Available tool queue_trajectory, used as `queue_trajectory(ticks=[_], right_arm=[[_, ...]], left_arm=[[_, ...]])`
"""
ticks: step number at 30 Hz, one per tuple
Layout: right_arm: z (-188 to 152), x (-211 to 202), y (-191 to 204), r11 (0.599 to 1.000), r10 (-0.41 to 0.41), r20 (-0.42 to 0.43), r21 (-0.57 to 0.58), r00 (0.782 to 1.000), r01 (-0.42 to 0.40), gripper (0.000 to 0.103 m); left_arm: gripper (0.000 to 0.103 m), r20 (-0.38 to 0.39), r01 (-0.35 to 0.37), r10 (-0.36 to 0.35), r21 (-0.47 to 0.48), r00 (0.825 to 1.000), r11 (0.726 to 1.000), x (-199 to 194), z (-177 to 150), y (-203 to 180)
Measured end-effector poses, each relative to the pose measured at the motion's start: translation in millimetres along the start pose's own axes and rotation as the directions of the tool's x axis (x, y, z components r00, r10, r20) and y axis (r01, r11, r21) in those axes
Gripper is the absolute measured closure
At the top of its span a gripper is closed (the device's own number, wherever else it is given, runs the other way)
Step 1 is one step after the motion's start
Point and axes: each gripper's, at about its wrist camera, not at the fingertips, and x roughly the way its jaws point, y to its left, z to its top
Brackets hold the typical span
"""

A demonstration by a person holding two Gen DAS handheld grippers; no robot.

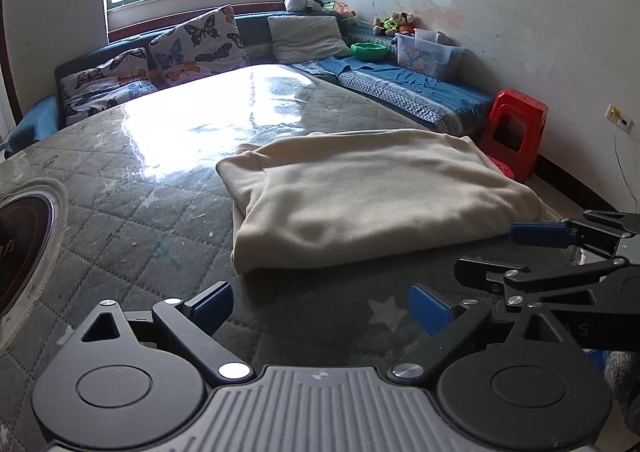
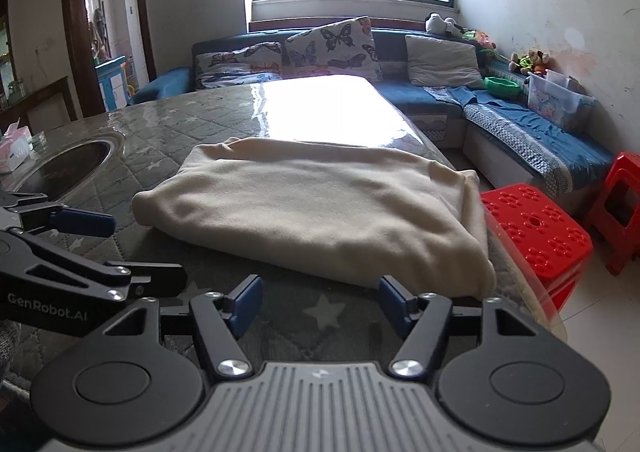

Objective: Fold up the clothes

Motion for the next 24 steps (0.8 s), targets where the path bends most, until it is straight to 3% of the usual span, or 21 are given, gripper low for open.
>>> queue_trajectory(ticks=[7, 24], right_arm=[[-7.0, -8.5, -0.7, 1.0, -0.02, 0.004, 0.011, 1.0, 0.02, 0.018], [-16.0, -18.7, 4.2, 0.998, -0.048, 0.023, 0.031, 0.999, 0.047, 0.0]], left_arm=[[0.004, 0.002, 0.002, -0.002, -0.005, 1.0, 1.0, -8.0, -7.7, -0.9], [0.002, 0.013, 0.006, -0.006, -0.008, 1.0, 1.0, -23.6, -24.0, 0.3]])
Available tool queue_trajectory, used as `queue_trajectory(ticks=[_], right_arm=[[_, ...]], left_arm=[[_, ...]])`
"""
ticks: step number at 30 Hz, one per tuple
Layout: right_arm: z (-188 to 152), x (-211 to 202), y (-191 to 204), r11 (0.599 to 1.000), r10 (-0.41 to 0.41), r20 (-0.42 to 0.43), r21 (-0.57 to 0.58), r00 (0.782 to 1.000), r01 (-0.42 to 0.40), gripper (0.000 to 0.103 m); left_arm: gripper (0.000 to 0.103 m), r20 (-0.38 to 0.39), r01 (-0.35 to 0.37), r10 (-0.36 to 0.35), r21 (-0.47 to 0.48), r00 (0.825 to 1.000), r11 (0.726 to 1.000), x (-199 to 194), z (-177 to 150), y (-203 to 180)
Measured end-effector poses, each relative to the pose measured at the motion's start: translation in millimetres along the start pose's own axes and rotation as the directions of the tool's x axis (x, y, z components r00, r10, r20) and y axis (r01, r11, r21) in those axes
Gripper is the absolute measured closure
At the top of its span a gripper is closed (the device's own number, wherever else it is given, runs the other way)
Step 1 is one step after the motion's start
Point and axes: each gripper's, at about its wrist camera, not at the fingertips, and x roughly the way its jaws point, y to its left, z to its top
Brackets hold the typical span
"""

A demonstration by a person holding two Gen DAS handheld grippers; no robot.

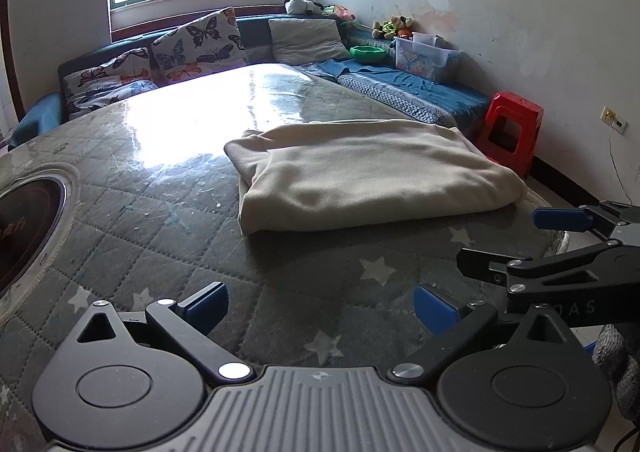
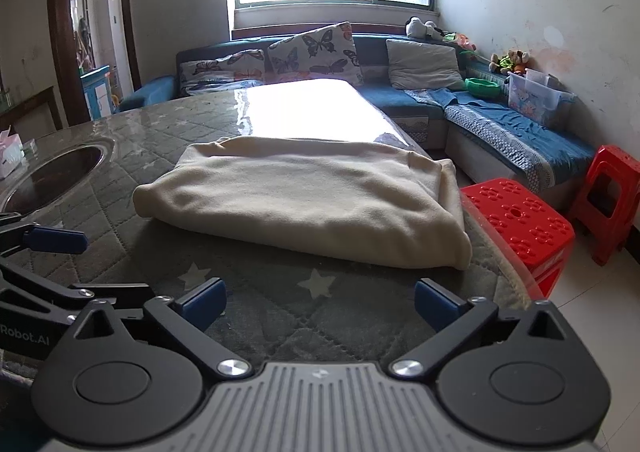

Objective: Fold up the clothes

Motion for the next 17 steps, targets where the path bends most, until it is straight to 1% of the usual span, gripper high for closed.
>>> queue_trajectory(ticks=[17], right_arm=[[-5.2, -10.0, 0.5, 1.0, -0.019, 0.023, 0.019, 1.0, 0.018, 0.0]], left_arm=[[0.002, 0.002, -0.003, 0.003, 0.005, 1.0, 1.0, -7.7, -7.1, -1.9]])
